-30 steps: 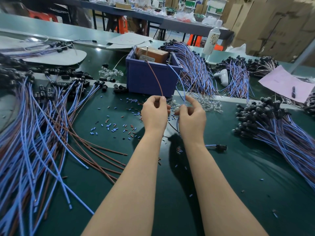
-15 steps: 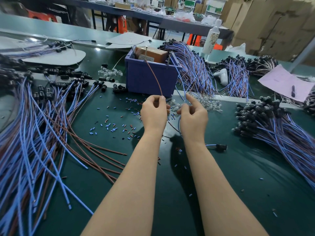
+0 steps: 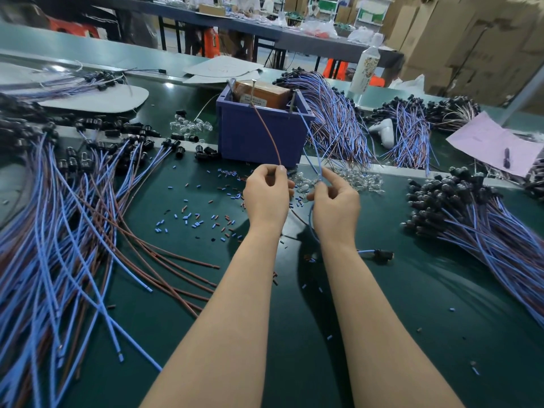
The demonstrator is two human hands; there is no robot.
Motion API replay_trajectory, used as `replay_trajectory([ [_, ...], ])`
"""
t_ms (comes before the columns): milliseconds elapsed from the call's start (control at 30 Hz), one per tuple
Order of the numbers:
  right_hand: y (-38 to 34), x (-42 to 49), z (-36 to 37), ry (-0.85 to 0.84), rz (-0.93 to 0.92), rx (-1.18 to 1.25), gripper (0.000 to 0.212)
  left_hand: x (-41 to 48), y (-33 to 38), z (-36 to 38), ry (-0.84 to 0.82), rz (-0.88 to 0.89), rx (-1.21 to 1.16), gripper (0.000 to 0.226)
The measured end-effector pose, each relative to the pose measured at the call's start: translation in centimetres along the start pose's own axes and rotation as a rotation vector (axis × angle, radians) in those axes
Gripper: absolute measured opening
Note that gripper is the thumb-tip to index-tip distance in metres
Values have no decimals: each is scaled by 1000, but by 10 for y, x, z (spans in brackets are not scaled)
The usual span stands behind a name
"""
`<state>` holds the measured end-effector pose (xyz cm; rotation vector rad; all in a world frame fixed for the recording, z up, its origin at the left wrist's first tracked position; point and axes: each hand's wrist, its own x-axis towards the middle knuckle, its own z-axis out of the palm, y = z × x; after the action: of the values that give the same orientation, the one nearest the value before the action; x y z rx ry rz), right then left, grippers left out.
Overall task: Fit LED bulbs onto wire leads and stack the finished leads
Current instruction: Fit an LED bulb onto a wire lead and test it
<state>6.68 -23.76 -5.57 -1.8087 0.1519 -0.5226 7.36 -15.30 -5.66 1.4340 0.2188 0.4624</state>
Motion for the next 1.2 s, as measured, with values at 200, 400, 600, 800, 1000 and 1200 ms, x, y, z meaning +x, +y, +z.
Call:
replay_trajectory([
  [200,0,-1,0,-8,-9,-7,35,-1,2,0,1,-6,10,19],
  [400,-1,-2,0,-32,-44,-46,36,0,1,0,-2,-6,16,16],
  [600,0,-1,0,-34,-53,-54,36,0,0,1,1,-7,-2,22],
  [800,-2,-3,-1,-40,-55,-61,36,0,0,0,0,-6,9,22],
  [1000,-6,-6,-1,-10,-23,-57,22,0,1,-1,-14,0,30,21],
  [1200,-19,-2,-12,-220,17,-103,15,-1,15,1,-135,16,39,15],
])
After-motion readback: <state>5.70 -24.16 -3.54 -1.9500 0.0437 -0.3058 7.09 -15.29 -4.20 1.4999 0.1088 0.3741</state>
